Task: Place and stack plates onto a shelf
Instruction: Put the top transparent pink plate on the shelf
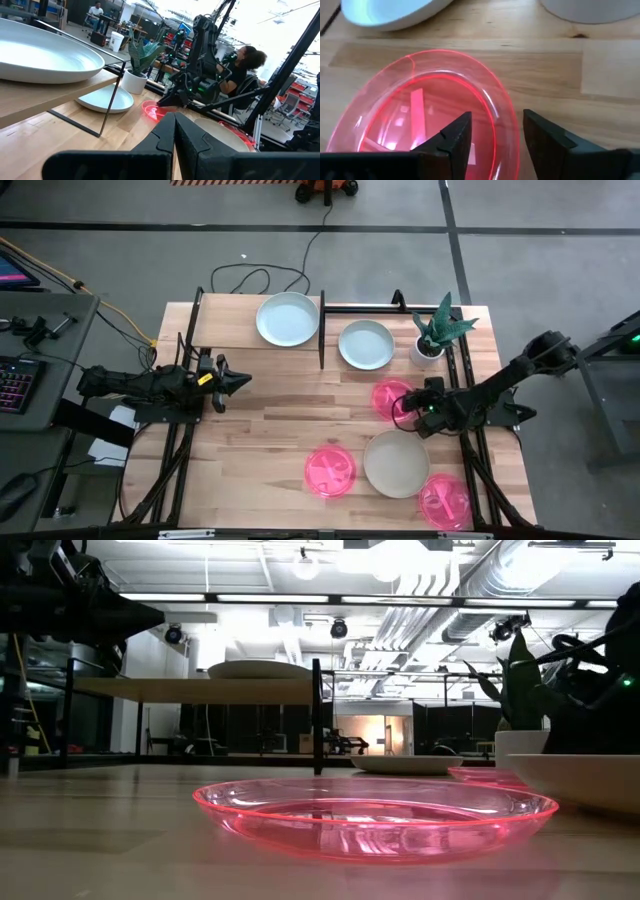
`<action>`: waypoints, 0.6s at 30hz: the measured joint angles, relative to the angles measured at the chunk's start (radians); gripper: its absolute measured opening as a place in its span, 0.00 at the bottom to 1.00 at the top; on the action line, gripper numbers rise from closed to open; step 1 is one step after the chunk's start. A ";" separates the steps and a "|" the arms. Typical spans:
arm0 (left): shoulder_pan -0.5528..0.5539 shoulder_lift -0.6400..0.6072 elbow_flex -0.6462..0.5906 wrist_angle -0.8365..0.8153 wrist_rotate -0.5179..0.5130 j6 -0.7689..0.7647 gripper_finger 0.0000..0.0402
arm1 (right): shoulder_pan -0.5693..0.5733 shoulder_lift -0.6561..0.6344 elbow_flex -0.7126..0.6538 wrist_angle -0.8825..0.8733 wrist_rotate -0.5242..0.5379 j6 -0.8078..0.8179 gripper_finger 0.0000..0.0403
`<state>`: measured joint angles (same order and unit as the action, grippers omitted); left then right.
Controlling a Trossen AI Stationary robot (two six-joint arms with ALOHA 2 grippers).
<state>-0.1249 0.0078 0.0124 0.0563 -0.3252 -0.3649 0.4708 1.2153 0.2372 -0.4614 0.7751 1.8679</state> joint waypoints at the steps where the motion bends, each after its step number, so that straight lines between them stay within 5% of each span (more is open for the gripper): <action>1: 0.000 0.000 0.000 0.000 0.000 0.000 0.00 | 0.000 -0.001 -0.008 0.019 0.003 -0.002 0.40; 7: 0.000 0.000 0.000 0.000 -0.001 0.000 0.00 | 0.000 0.000 -0.018 0.067 0.006 -0.010 0.33; 12: 0.000 0.000 0.000 0.000 -0.001 0.000 0.00 | 0.001 0.001 -0.018 0.069 -0.012 -0.035 0.05; 18: 0.000 0.000 0.000 0.000 -0.001 0.000 0.00 | 0.002 -0.021 -0.017 0.124 0.003 -0.046 0.01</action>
<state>-0.1247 0.0082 0.0122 0.0566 -0.3260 -0.3653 0.4724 1.1946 0.2199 -0.3374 0.7778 1.8218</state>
